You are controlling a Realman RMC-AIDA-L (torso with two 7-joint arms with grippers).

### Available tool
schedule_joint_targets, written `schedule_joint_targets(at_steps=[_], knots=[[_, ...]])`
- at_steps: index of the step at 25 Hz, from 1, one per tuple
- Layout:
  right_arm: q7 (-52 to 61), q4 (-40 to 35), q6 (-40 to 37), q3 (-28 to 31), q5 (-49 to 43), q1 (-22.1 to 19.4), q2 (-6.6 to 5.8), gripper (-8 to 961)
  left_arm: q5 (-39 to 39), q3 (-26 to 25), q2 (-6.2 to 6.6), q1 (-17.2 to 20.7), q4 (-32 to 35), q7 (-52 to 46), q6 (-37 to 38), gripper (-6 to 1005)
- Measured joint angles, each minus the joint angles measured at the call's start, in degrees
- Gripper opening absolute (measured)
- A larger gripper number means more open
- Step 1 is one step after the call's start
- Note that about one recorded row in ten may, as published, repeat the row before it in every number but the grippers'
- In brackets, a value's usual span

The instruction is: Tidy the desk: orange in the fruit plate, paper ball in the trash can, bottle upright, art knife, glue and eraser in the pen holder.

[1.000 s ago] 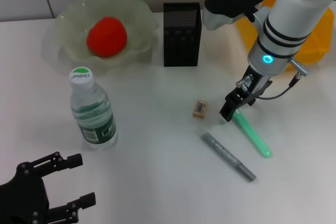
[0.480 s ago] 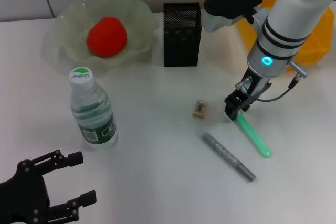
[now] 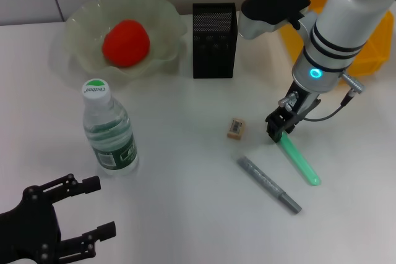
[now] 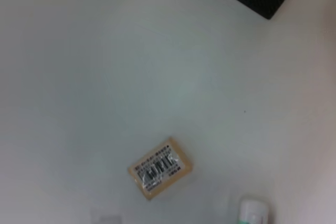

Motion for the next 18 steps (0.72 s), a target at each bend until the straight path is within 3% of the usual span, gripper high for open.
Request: schedule_joint_targets(at_steps=[12,16,18], knots=[[-0.12,-0.31,-0.37,0.0,-0.03,-0.18,-0.1,184,0.17,0.0,0.0,-0.43,0.01,0.0,-0.22,773],[-0.4,-3.51,-1.85,0.06,-0.03,-0.85,-0.29,177,0.1,0.0,0.0,-0.48,0.01,-0.22,-0.22,773],[-1.0,-9.61,-4.68,0.19,0.1,-2.32,-0.35,177,0.05,0.0,0.01,-0.54,0.0,-0.31,-0.22,773]])
